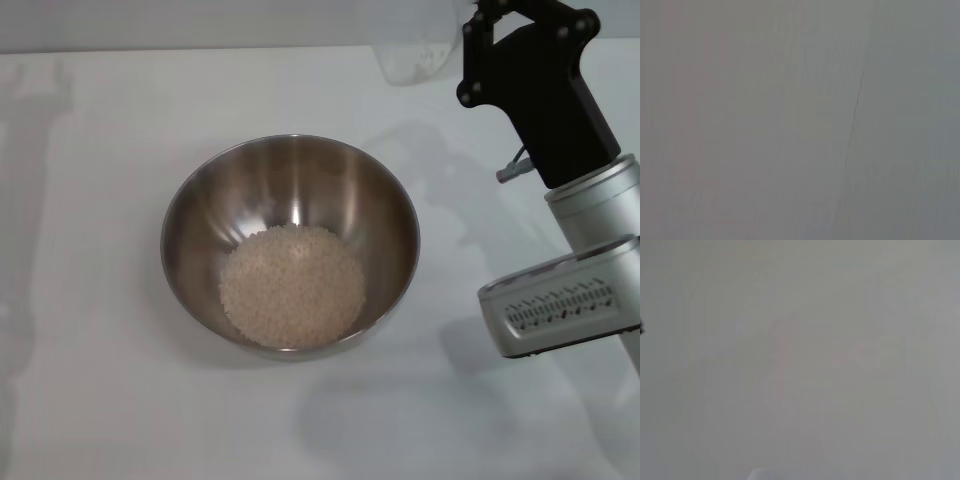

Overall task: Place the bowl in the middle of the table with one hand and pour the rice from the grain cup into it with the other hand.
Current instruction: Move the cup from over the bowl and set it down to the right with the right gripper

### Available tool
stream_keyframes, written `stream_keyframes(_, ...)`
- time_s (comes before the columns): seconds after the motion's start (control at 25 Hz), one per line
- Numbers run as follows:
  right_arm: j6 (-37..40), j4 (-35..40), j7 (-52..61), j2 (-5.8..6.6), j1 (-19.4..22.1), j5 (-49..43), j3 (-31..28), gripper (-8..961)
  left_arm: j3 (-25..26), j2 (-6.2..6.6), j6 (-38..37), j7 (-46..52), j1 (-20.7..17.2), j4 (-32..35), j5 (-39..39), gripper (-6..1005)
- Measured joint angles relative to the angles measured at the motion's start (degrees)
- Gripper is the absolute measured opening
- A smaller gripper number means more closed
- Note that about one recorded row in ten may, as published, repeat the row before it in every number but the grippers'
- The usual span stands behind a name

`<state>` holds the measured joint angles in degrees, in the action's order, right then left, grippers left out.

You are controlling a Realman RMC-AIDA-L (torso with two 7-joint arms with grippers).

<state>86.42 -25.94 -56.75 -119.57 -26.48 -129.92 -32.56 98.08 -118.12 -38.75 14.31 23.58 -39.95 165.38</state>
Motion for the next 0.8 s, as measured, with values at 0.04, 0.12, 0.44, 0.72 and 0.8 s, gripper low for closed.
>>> stream_keyframes(0.04,0.01,-0.63,2.53,0.03,0.41,0.33,0.08,17,0.0,0.0,0.0,0.0,0.0,0.0,0.0,503)
stream_keyframes(0.12,0.01,-0.82,6.09,0.04,0.73,0.51,0.11,17,0.0,0.0,0.0,0.02,-0.12,-0.12,-0.06,503)
stream_keyframes(0.44,0.16,-1.64,24.67,0.0,2.69,7.81,-0.38,17,0.0,-0.05,0.0,0.03,-0.12,-0.13,-0.15,504)
stream_keyframes(0.72,-0.89,-3.08,35.32,-0.11,4.66,17.91,0.13,17,0.17,-0.09,-0.01,1.58,0.42,-0.13,-0.04,504)
stream_keyframes(0.8,-1.29,-2.92,36.68,-0.12,4.86,18.22,0.07,17,0.18,-0.09,0.0,1.58,0.47,-0.13,-0.01,503)
